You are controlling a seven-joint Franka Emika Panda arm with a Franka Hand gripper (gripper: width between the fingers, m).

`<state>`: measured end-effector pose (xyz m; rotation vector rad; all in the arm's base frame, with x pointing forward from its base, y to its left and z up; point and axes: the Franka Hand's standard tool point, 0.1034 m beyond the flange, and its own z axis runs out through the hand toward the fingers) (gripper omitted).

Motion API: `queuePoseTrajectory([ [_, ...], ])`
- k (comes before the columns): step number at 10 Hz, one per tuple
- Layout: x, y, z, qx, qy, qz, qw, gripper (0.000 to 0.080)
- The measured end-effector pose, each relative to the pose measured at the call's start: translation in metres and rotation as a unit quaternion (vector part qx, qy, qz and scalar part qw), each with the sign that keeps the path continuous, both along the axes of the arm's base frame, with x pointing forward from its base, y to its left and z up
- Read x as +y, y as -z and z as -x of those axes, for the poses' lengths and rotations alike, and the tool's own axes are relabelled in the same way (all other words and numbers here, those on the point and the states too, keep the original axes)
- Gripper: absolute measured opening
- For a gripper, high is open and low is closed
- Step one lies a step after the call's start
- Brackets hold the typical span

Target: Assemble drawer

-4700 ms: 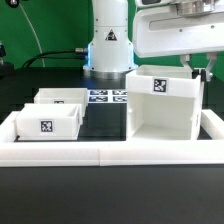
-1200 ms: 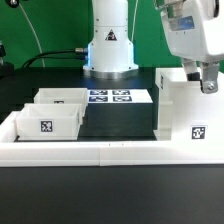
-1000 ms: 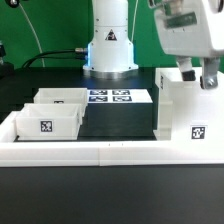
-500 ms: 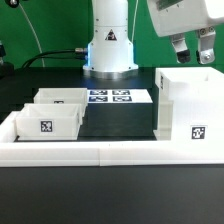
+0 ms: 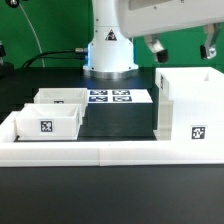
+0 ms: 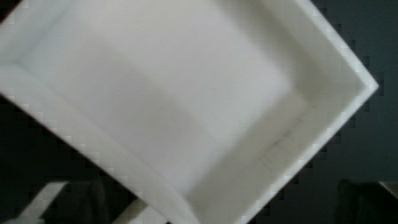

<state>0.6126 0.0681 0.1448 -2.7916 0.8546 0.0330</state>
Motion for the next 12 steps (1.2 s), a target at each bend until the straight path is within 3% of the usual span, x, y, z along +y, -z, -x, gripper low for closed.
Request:
queuePoseTrajectory([
  [4,-0.001,0.001,0.000,-0.027,-0.128,0.006,0.991,0.0649],
  [5,-0.005,0.004,0.005,-0.027,-0.163,0.016,0.986,0.0649],
  [8,-0.044,0.009,0.031,-0.012,-0.180,0.038,0.983,0.0649],
  [10,-0.091,0.019,0.040,-0.022,-0.196,0.036,0.980,0.0649],
  [11,-0.101,0.021,0.041,-0.023,-0.195,0.033,0.980,0.0649],
  [12,-0.098,0.021,0.041,-0.023,-0.196,0.033,0.980,0.0649],
])
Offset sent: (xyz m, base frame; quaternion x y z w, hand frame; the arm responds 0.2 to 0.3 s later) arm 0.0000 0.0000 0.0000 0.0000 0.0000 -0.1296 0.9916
